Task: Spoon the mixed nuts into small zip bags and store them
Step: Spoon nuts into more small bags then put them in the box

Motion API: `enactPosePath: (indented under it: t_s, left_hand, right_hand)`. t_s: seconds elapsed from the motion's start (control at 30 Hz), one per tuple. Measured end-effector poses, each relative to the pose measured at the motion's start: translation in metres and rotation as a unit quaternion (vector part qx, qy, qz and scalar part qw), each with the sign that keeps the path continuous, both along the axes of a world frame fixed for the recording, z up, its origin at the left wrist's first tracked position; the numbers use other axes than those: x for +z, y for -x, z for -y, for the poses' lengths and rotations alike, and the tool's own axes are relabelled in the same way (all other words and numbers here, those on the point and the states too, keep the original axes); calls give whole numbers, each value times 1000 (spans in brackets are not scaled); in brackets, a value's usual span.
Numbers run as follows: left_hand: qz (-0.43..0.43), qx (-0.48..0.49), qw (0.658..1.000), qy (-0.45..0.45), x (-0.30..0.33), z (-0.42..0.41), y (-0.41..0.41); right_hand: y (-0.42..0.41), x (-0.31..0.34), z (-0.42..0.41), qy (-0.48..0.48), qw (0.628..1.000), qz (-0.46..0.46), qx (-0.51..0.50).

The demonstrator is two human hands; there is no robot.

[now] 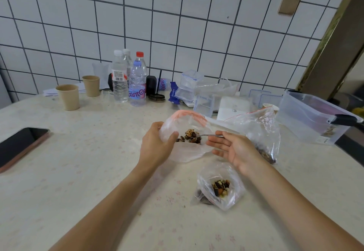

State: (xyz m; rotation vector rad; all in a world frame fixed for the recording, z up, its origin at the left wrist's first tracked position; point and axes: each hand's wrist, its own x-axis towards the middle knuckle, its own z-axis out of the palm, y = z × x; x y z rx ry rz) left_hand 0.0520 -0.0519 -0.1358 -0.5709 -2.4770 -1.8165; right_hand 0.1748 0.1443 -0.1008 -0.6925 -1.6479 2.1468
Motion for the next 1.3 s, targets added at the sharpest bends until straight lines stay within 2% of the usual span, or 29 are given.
enactPosePath:
  t_s: [0.07, 0.13, 0.23, 0.37, 0.43, 0.53, 0.6, 0.7, 0.8, 0.87, 0.97, 1.03, 1.07, 1.1, 1.17, 1.2, 1.23, 1.27, 1.3]
  left_hand:
    - [-35, 12, 998, 48, 2, 3, 1]
    - [-60, 16, 996, 60, 6, 7, 0]
    - [-138, 17, 990, 39, 13, 13, -5]
    - [-300, 27, 953, -21, 24, 20, -19]
    - [-325, 5, 944, -53, 27, 19, -32]
    - [-230, -76, 967, -80, 28, 10, -56]
    - [-168, -140, 974, -54, 25, 4, -67]
    - [-151, -225, 962, 27, 15, -1, -75]
    - [-121, -275, 951, 71, 10, -2, -80]
    - [-99, -289, 948, 89, 8, -2, -81]
    - [-89, -277, 953, 88, 8, -4, -81]
    - [-57, -275, 958, 59, 10, -5, -82]
    - [-39, -276, 959, 43, 10, -5, -81]
    - [-27, -274, 961, 33, 11, -4, -80]
    - [-13, -266, 964, 26, 12, -3, -78]
    - [-8, -260, 965, 26, 12, -3, -76]
    - [-4, -254, 967, 29, 11, -3, -75]
    - [-3, -250, 968, 31, 11, -3, -73]
    - [-7, -247, 969, 33, 10, -3, -72]
  right_hand:
    - [-10, 10, 2, -17, 1000, -11, 10]
    - [-22, 21, 4, -31, 999, -24, 20]
    - [-46, 36, 9, -53, 997, -37, 29]
    - [-84, 47, 10, -63, 996, -51, 26]
    - [-103, 47, 7, -60, 997, -54, 20]
    - [-130, 43, 3, -47, 998, -49, 11]
    - [-143, 37, 1, -34, 998, -43, 3]
    - [-156, 25, 1, -22, 999, -35, 0]
    - [-161, 16, 5, -33, 999, -24, 4]
    - [-162, 10, 8, -80, 997, -8, 3]
    - [-162, 4, 11, -213, 977, 5, -10]
    - [-165, 5, 13, -342, 940, 4, -2]
    - [-168, 7, 15, -429, 903, 13, 16]
    - [-172, 10, 17, -525, 849, 28, 41]
    - [-180, 17, 21, -703, 706, 36, 75]
    - [-181, 21, 24, -763, 640, 25, 89]
    - [-181, 25, 27, -799, 593, 13, 102]
    - [-181, 28, 29, -816, 568, 3, 112]
    - [-181, 30, 30, -817, 566, -5, 113]
